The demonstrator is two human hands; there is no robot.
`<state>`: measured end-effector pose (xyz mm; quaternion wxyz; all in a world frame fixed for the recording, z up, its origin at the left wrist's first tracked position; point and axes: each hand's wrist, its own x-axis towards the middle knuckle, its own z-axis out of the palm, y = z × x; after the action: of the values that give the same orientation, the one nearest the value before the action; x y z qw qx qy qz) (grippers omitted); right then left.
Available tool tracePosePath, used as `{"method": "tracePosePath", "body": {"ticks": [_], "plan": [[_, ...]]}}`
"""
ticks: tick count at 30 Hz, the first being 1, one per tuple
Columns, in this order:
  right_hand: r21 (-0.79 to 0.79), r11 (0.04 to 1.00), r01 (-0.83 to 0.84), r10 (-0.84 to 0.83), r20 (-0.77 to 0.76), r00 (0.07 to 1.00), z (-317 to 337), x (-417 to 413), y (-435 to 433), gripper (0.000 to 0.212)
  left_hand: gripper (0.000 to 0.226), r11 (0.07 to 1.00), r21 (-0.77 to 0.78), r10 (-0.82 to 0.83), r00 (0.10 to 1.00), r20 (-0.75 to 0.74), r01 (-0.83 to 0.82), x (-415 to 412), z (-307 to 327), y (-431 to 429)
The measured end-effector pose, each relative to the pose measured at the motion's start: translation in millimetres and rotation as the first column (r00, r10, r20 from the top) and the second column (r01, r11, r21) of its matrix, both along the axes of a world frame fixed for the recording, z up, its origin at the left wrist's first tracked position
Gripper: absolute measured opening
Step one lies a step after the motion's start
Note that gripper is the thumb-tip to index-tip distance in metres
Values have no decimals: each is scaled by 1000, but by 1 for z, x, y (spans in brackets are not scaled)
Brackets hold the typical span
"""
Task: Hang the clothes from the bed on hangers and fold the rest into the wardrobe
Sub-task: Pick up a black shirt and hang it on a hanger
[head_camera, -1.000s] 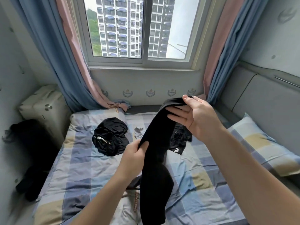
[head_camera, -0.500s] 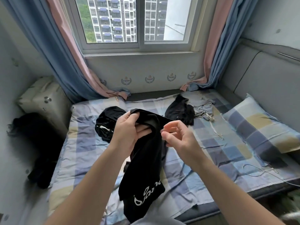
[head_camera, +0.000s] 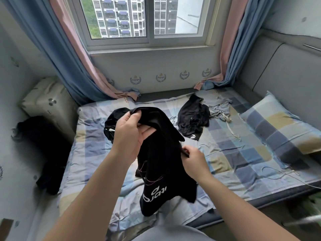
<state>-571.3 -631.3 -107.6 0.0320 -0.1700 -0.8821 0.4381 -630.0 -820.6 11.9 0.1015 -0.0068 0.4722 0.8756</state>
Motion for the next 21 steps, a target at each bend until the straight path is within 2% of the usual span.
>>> {"method": "tracePosePath", "body": {"ticks": [5,8,11,15,18,21], "plan": [[-13,993,118,-117,19,993,-1,3,48,11,22,984,-55,172,981,90,-168,-15,-18,-13],[-121,991,57,-61,-23,998,27,-1,64,20,18,973,-178,167,979,120,-144,-18,-32,-9],[-304,951,-52,46,-26,999,60,-3,60,16,11,923,-383,12,993,119,34,-12,-44,0],[-434,887,-159,162,-31,986,89,-2,40,21,12,759,-552,-355,930,93,345,8,-57,12],[-514,845,-149,145,-47,988,107,-2,27,38,17,662,-619,-518,855,31,423,20,-68,23],[-559,817,-143,134,-57,989,124,-4,22,38,42,646,-629,-596,801,-62,432,25,-80,29]]}}
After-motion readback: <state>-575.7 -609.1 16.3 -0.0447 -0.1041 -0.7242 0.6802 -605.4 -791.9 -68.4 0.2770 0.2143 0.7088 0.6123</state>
